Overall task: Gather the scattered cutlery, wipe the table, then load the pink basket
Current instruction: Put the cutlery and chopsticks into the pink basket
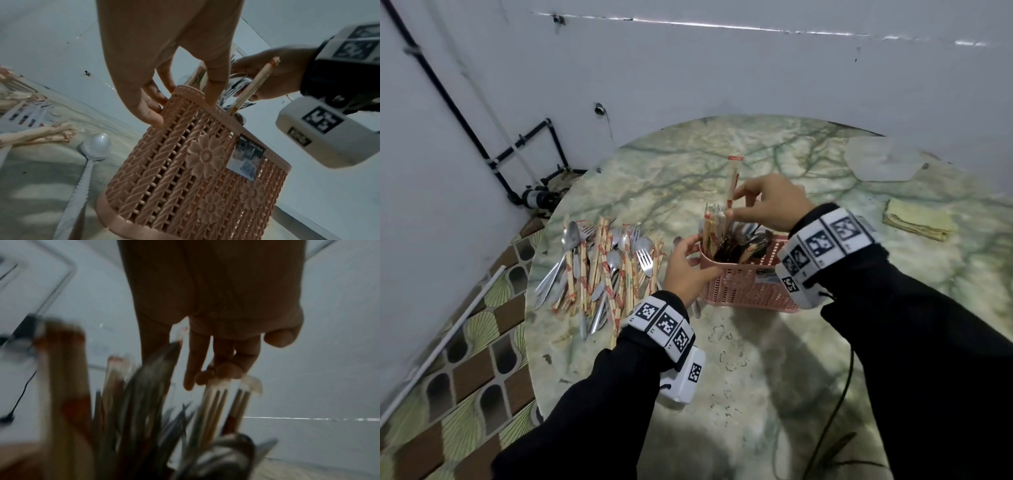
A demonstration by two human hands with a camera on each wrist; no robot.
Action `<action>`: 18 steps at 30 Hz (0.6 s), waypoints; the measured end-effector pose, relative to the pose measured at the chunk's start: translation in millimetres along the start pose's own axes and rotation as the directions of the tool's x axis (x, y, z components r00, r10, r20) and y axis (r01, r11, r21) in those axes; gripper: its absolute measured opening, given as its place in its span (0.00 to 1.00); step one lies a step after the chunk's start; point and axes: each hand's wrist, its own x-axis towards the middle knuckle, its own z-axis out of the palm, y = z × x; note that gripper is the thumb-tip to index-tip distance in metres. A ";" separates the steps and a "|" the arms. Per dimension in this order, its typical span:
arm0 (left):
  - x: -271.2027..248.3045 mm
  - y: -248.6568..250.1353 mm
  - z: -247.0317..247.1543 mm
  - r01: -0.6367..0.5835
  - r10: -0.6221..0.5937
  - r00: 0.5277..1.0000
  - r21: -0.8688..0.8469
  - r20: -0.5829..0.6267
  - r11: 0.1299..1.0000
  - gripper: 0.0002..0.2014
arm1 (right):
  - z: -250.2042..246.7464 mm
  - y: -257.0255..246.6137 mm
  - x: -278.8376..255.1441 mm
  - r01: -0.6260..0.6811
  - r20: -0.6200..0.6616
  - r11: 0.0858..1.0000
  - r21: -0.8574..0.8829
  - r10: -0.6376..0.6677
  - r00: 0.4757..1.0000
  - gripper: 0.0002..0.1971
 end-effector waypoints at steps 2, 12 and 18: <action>0.4 0.5 -1.4 0.001 -0.001 1.000 -0.003 0.013 1.000 0.33 | 8.7 -1.3 5.2 -0.006 -0.030 0.996 -0.090 0.004 1.000 0.13; -0.1 0.3 -2.2 0.000 -0.006 0.997 -0.072 -0.076 0.997 0.24 | -6.7 1.0 -6.5 0.165 -0.270 0.874 0.457 -0.041 0.962 0.03; -9.1 8.1 -11.5 -0.023 -0.049 0.984 -0.398 -0.169 0.917 0.11 | -51.1 4.6 -36.5 0.438 -0.616 0.598 0.671 0.120 0.779 0.09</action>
